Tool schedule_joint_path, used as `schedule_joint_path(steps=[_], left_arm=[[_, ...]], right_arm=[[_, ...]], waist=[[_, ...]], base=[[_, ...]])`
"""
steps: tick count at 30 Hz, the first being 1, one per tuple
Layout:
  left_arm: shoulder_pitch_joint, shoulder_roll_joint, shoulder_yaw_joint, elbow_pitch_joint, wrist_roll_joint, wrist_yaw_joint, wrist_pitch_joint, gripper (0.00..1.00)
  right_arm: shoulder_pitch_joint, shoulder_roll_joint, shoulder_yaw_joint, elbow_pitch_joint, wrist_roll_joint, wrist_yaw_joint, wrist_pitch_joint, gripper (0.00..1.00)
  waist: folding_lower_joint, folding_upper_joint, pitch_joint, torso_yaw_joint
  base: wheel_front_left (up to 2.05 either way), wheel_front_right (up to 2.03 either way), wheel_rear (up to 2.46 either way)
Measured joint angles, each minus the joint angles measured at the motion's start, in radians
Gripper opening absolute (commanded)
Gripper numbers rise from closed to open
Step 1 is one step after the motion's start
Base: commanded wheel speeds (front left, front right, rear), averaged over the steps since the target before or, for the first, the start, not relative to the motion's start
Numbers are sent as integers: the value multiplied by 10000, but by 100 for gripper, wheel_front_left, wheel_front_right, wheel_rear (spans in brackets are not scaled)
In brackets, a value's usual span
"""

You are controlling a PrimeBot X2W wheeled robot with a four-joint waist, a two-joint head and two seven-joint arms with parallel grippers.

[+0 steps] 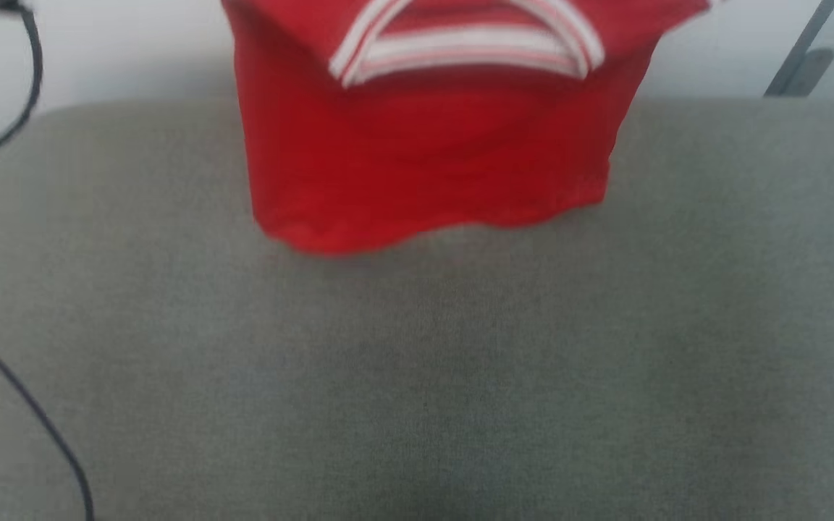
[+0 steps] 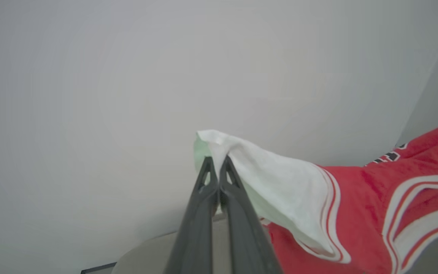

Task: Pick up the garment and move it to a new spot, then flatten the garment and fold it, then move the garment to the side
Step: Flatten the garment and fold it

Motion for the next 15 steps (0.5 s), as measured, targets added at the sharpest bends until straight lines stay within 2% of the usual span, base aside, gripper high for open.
schedule_joint_path(steps=[3,7,13,15], left_arm=[[-764,-261,15,343,313,-4,-656,0],[-1850,-606,86,905,725,63,-1707,0],[-3156,-1003,259,1584,1645,293,-4424,0],[-3360,-1145,290,1839,1841,384,-5321,0]], right_arm=[[-696,-230,378,291,-305,0,-963,0],[-1755,-499,644,723,-821,0,-2847,0],[-3029,-719,907,1618,-2077,6,-5973,0],[-3317,-878,911,1902,-2654,6,-6594,0]], waist=[[0,0,601,14],[0,0,1504,41],[0,-1,2853,109],[0,-1,3230,153]], base=[[0,0,0],[0,0,0],[0,0,0],[0,0,0]])
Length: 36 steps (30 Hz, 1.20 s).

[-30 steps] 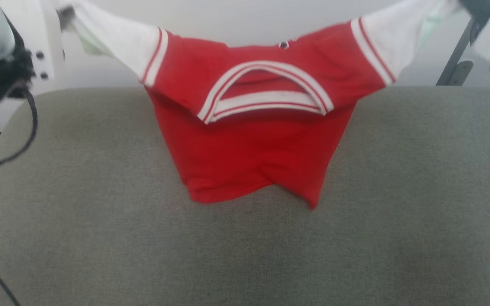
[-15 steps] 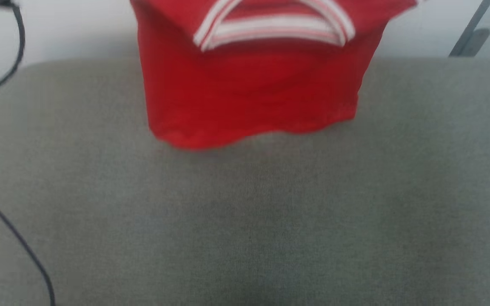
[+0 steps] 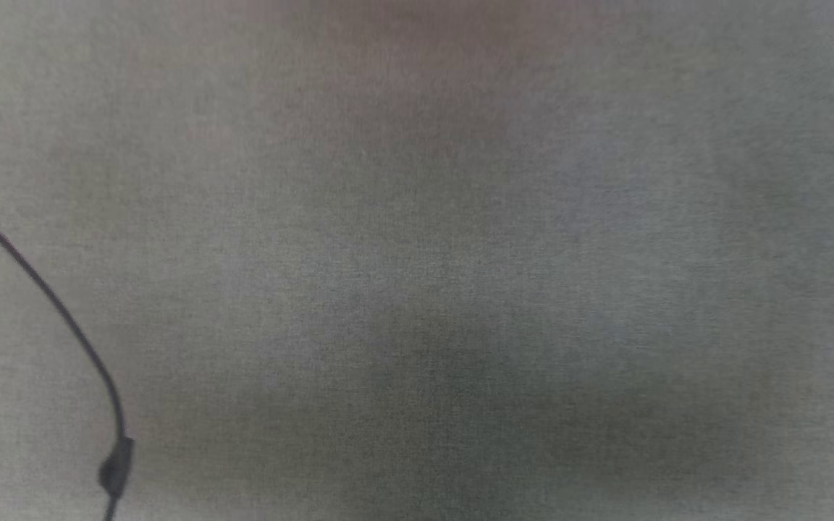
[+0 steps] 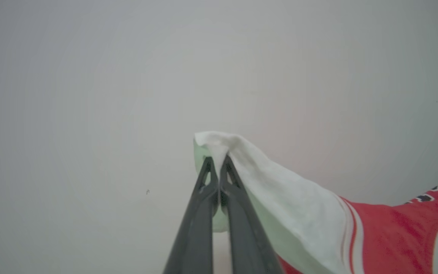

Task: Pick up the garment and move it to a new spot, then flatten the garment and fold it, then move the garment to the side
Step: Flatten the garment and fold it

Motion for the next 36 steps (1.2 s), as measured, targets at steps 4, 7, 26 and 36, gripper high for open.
schedule_joint_path(steps=[4,7,26,36], left_arm=[[220,-447,-44,838,-63,-82,-834,0],[785,-593,-144,1486,-176,-267,-1068,0],[7157,-174,-625,2134,-2180,-1327,2656,0],[12284,1987,21,-4004,-3398,911,4642,0]], right_arm=[[47,-59,259,581,-771,-2,-261,0],[610,-12,719,1244,-796,2,-272,0],[7082,-2253,4543,-1379,7010,2,4765,0],[9939,-4401,4824,-4389,8422,2,7267,0]], waist=[[0,0,545,165],[0,0,639,341],[0,0,-1858,372],[0,0,-2779,98]], base=[[0,0,0],[0,0,0],[0,0,0],[0,0,0]])
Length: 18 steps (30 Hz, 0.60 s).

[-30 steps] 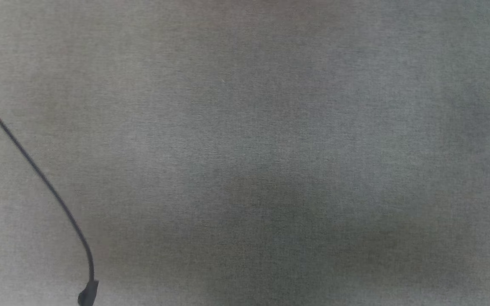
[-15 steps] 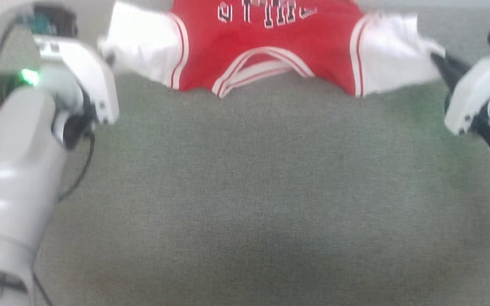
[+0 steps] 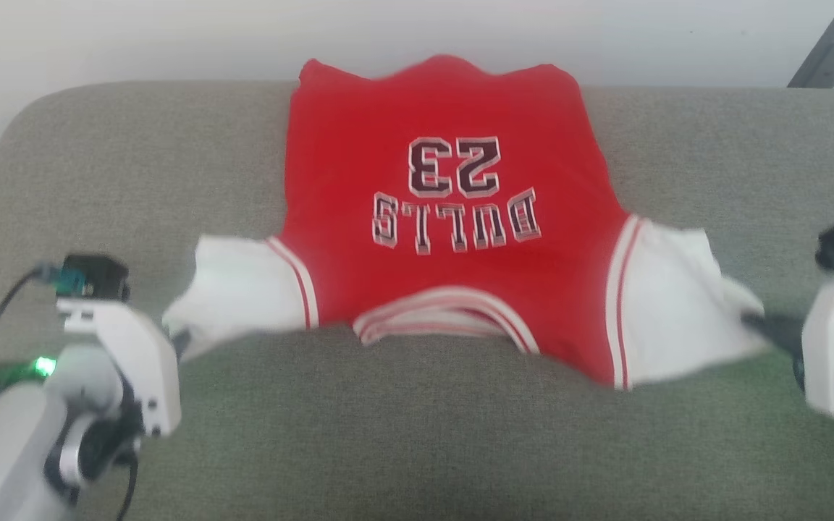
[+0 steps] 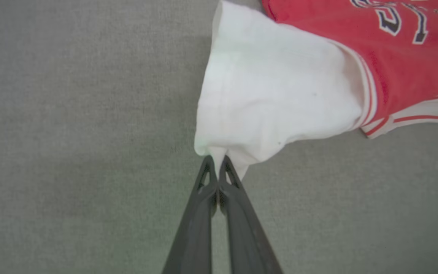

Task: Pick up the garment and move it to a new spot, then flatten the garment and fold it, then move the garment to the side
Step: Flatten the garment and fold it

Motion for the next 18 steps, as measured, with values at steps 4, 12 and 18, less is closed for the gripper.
schedule_joint_path(steps=[4,12,18], left_arm=[[1812,871,472,-2316,-389,1239,516,0],[4611,1781,1216,-5099,-765,2849,583,0],[5115,1593,1289,-5446,-748,2934,54,0]], right_arm=[[1225,-752,-8,-984,420,0,736,0],[3633,-1662,-487,-2422,984,0,1490,0],[4332,-1131,-1198,-2305,134,0,1143,0]], waist=[[0,0,13,-21],[-1,0,278,-49],[0,0,573,1]], base=[[0,0,0],[0,0,0],[0,0,0]])
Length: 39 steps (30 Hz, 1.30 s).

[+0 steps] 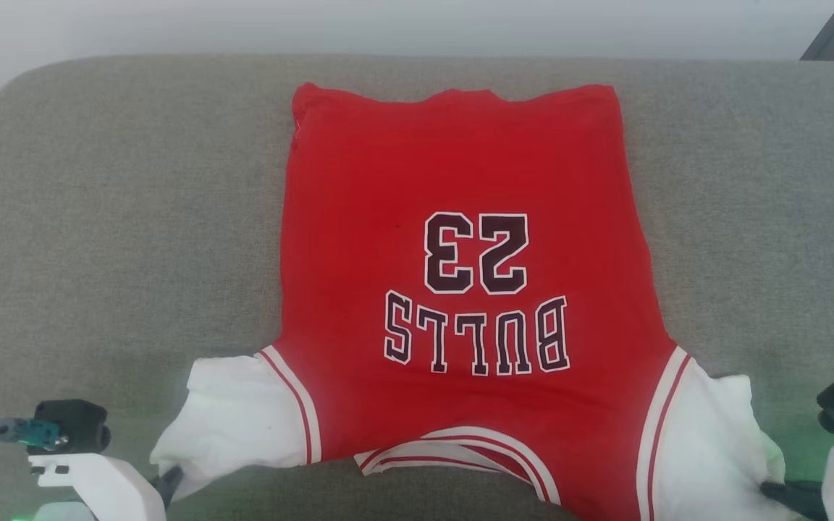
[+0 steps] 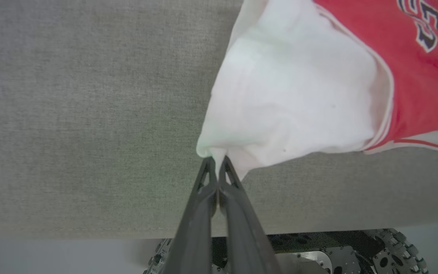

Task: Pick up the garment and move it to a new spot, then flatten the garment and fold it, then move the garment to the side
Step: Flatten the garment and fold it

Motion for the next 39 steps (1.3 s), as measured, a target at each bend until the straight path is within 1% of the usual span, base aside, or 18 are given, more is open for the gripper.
schedule_joint_path(steps=[4,5,6,7,11,14,17,19,21,23,25,27,31,36,39], left_arm=[[-136,-276,-219,221,92,-263,-234,0],[-249,-345,-270,293,128,-314,-255,0],[-321,-391,-318,351,148,-397,-268,0],[-321,-391,-318,351,148,-397,-268,0],[-557,-541,-460,577,228,-581,-418,0],[-635,-612,-514,685,288,-683,-514,0],[-639,-694,-602,711,313,-754,-573,0],[-703,-738,-681,727,334,-798,-600,0],[-894,-826,-732,738,422,-853,-696,0],[-1148,-957,-842,786,529,-959,-786,0],[-1427,-1116,-982,894,681,-1112,-874,0],[-1708,-1308,-1154,1072,790,-1266,-880,0],[-2297,-1680,-1501,1461,943,-1565,-922,0],[-3057,-2155,-1875,1847,1039,-1973,-922,0],[-3480,-2406,-2033,2115,1126,-2167,-997,0]], right_arm=[[-55,794,-399,560,-1014,17,-199,0],[-64,918,-424,656,-1243,15,-163,26],[-95,1049,-470,704,-1369,15,-88,80],[-95,1049,-470,704,-1369,15,-88,100],[-195,1333,-759,489,-1672,21,192,100],[-239,1267,-1170,-148,-1603,10,552,100],[-346,1078,-2006,-803,-1536,0,721,100],[-586,1116,-2617,-1172,-1710,0,725,100],[-1013,1296,-3089,-1367,-2155,-2,658,100],[-1623,1718,-3442,-1329,-2778,-2,433,100],[-2332,2247,-3661,-1022,-3331,-2,203,100],[-3055,2564,-3553,-512,-3825,0,21,100],[-4655,3216,-3336,988,-4591,-2,-548,100],[-6519,3526,-2959,3045,-5187,-2,-951,100],[-7561,3565,-2842,4401,-5467,-2,-888,100]], waist=[[0,0,143,29],[0,0,161,30],[0,0,170,27],[0,0,170,27],[0,0,149,25],[0,0,95,23],[0,0,76,55],[0,0,109,104],[0,0,177,180],[0,0,260,289],[0,0,350,423],[0,0,441,588],[0,0,653,948],[0,0,1004,1437],[0,0,1263,1752]], base=[[0,0,0],[0,0,0],[0,0,0],[0,0,0],[0,0,0],[0,0,0],[0,0,0],[0,0,0],[0,0,0],[0,0,0],[0,0,0],[0,0,0],[0,0,0],[0,0,0],[0,0,0]])
